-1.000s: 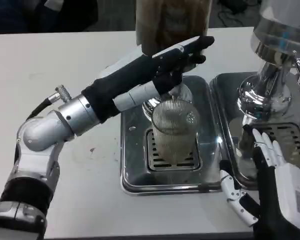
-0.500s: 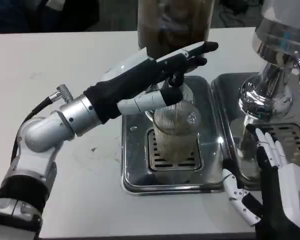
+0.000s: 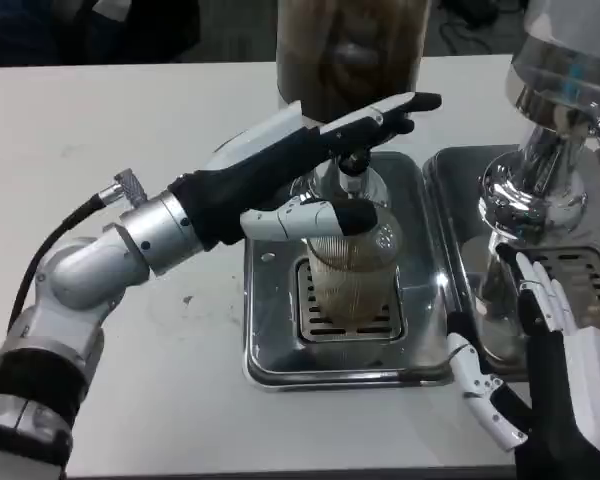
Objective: Grasp the cup under the faucet to collect the drink, then remove the cup.
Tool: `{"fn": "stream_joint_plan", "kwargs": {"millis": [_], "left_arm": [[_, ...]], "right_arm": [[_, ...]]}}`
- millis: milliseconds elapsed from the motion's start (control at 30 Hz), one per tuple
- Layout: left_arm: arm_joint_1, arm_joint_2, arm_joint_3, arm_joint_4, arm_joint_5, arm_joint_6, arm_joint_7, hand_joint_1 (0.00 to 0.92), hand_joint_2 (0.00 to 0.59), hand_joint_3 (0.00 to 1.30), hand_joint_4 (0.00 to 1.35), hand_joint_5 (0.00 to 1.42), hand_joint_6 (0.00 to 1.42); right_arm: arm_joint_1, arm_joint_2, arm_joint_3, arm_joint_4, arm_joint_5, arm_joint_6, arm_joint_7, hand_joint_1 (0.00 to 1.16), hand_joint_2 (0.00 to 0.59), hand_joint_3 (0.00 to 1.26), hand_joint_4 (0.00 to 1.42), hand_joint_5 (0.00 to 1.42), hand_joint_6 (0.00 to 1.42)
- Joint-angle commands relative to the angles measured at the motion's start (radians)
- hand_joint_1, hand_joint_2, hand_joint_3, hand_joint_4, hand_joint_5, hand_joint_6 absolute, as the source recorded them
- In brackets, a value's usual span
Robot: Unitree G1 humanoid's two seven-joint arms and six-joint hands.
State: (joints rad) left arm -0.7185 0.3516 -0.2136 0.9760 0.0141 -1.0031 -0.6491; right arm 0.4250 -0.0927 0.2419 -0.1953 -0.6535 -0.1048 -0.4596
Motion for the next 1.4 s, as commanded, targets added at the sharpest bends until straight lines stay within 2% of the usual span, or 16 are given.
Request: {"fn": "stream_joint_plan", "kwargs": {"millis": [33,100,267,467,833,1400], "left_arm": [[0.033,0.004,-0.077,0.018,0.111,-0.003,-0.041,0.0,0.06,0.07,0.0,0.09,0.05],[0.034,0.005,-0.081,0.018,0.11,-0.003,-0.037,0.0,0.06,0.07,0.0,0.09,0.05],[0.035,0.012,-0.09,0.017,0.111,-0.004,-0.024,0.0,0.06,0.07,0.0,0.09,0.05],[0.036,0.021,-0.098,0.014,0.108,-0.008,-0.014,0.0,0.059,0.07,0.0,0.09,0.05],[0.035,0.034,-0.099,0.006,0.113,-0.008,0.002,0.0,0.059,0.07,0.0,0.09,0.05],[0.028,0.056,-0.117,0.005,0.2,-0.039,0.082,0.0,0.058,0.08,0.0,0.09,0.06]], "right_arm": [[-0.003,-0.002,-0.031,0.047,0.12,-0.113,0.008,0.36,0.328,0.11,0.08,0.07,0.17],[-0.008,-0.005,-0.039,0.066,0.156,-0.155,0.016,0.41,0.291,0.09,0.08,0.07,0.17],[-0.066,-0.022,-0.052,0.156,0.285,-0.26,0.113,0.48,0.25,0.05,0.07,0.03,0.13],[-0.123,-0.03,-0.064,0.227,0.355,-0.316,0.194,0.49,0.239,0.02,0.04,0.0,0.09],[-0.215,-0.035,-0.102,0.306,0.421,-0.319,0.302,0.48,0.233,0.0,0.0,0.0,0.01],[-0.249,-0.016,-0.117,0.319,0.428,-0.305,0.336,0.49,0.24,0.0,0.0,0.0,0.0]]}}
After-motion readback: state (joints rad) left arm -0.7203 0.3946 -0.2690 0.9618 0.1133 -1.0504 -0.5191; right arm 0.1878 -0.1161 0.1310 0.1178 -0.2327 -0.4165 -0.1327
